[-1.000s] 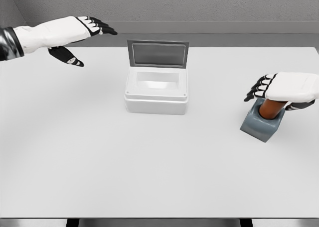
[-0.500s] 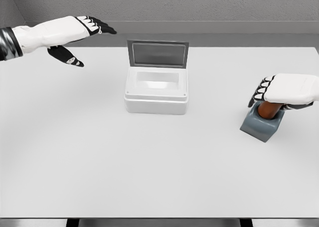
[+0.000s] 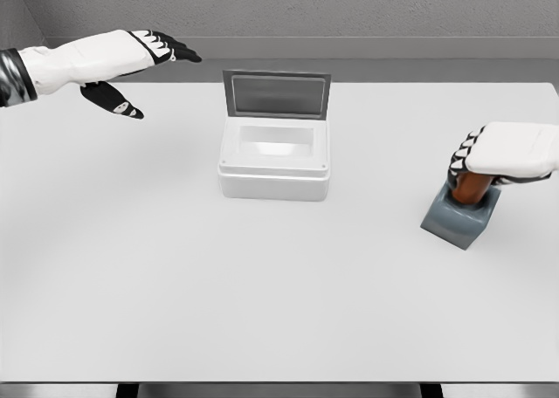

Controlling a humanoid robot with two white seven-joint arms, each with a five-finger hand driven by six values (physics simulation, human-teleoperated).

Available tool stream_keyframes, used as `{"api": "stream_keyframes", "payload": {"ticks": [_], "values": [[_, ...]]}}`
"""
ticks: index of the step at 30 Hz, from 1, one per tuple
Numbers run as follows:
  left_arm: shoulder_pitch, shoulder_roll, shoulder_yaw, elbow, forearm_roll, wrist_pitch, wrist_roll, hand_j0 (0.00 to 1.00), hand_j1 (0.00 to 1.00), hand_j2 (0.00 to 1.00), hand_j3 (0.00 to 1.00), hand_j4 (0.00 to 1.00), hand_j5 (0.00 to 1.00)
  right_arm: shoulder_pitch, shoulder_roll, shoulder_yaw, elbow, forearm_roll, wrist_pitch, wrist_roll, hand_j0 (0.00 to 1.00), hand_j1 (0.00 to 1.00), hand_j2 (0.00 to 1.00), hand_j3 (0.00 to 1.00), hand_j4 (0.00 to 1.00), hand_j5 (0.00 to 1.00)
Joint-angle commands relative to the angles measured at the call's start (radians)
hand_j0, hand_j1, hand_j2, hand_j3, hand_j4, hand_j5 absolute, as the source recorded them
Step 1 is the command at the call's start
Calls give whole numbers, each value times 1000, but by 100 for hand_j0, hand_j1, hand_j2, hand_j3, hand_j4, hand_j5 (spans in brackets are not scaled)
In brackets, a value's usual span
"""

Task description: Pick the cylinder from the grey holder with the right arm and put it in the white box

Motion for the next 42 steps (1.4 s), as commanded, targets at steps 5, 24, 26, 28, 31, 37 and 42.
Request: {"api": "stream_keyframes", "payload": {"ticks": [5, 24, 26, 28, 31, 37, 42], "values": [[0, 2, 0, -1, 8, 2, 0, 100, 100, 100, 100, 100, 100, -14, -9, -2, -2, -5, 2, 0, 50, 50, 50, 50, 50, 50], [-20, 14, -2, 5, -5, 2, -16, 100, 100, 100, 100, 100, 100, -54, 5, -13, -10, -14, 2, 0, 46, 46, 46, 46, 46, 46], [-25, 14, 0, 11, -24, 2, -35, 100, 100, 100, 100, 100, 100, -55, 17, -13, -7, -13, 2, 0, 46, 46, 46, 46, 46, 46], [-28, 9, 0, 9, -28, 2, -36, 100, 100, 100, 100, 100, 100, -72, 37, -13, -5, -13, 2, 0, 46, 46, 46, 46, 46, 46], [-28, 3, 0, 11, -47, 2, -36, 100, 100, 100, 100, 100, 100, -75, 60, -13, -4, -10, 2, 0, 46, 46, 46, 46, 46, 46], [-31, 3, 0, 13, -55, 2, -36, 100, 100, 100, 100, 100, 100, -90, 81, -11, 7, -10, 2, 0, 46, 46, 46, 46, 46, 46], [-35, 2, 0, 13, -77, 2, -36, 100, 100, 100, 100, 100, 100, -112, 109, -11, 24, -10, 2, 0, 46, 46, 46, 46, 46, 46]]}}
